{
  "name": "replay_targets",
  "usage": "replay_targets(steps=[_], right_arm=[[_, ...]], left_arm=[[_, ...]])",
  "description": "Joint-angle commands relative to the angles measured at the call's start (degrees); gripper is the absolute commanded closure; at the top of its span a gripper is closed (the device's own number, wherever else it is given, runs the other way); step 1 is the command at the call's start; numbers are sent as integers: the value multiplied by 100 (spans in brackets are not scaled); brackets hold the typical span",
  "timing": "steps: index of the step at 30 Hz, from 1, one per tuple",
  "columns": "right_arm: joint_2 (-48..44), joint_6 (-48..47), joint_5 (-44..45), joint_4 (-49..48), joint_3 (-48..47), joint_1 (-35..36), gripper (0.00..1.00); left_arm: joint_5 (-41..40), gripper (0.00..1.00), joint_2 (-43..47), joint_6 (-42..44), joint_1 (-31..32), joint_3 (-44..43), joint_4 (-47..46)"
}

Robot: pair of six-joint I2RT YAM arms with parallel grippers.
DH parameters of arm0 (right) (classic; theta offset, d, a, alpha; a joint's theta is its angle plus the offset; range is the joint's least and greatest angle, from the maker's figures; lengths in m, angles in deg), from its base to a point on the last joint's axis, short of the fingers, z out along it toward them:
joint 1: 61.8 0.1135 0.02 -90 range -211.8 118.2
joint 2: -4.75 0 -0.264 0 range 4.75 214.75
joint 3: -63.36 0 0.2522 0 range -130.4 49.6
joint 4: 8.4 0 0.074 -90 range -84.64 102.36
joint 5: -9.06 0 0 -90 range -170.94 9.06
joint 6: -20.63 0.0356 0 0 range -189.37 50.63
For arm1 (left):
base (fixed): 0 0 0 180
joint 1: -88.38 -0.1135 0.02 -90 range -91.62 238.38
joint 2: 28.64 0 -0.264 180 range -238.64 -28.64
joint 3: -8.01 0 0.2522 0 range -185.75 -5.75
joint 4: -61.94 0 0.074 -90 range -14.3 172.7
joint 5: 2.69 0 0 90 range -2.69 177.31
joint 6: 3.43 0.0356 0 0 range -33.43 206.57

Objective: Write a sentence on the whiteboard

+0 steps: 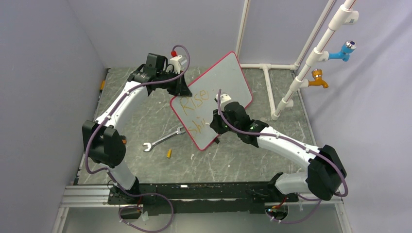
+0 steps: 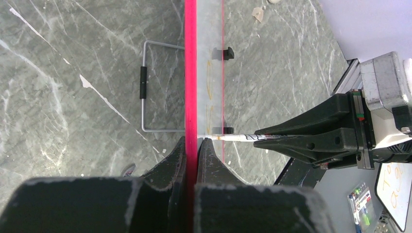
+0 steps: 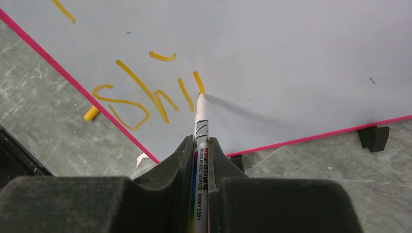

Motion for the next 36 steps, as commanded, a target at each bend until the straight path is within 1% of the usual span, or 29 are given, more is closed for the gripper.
replay_targets(steps=[1, 5, 17, 36], right_arm=[[63, -70, -2, -40, -421, 2, 100], [148, -116, 0, -5, -606, -2, 100], [354, -214, 387, 141, -1042, -3, 100], [257, -26, 471, 150, -534, -44, 100]], left_arm=[[-1307, 100, -15, 1000, 101, 130, 62], [-1300, 100, 0, 999, 101, 139, 62], [-1308, 100, 28, 1006, 119, 161, 57], [-1309, 100, 37, 999, 137, 177, 48]])
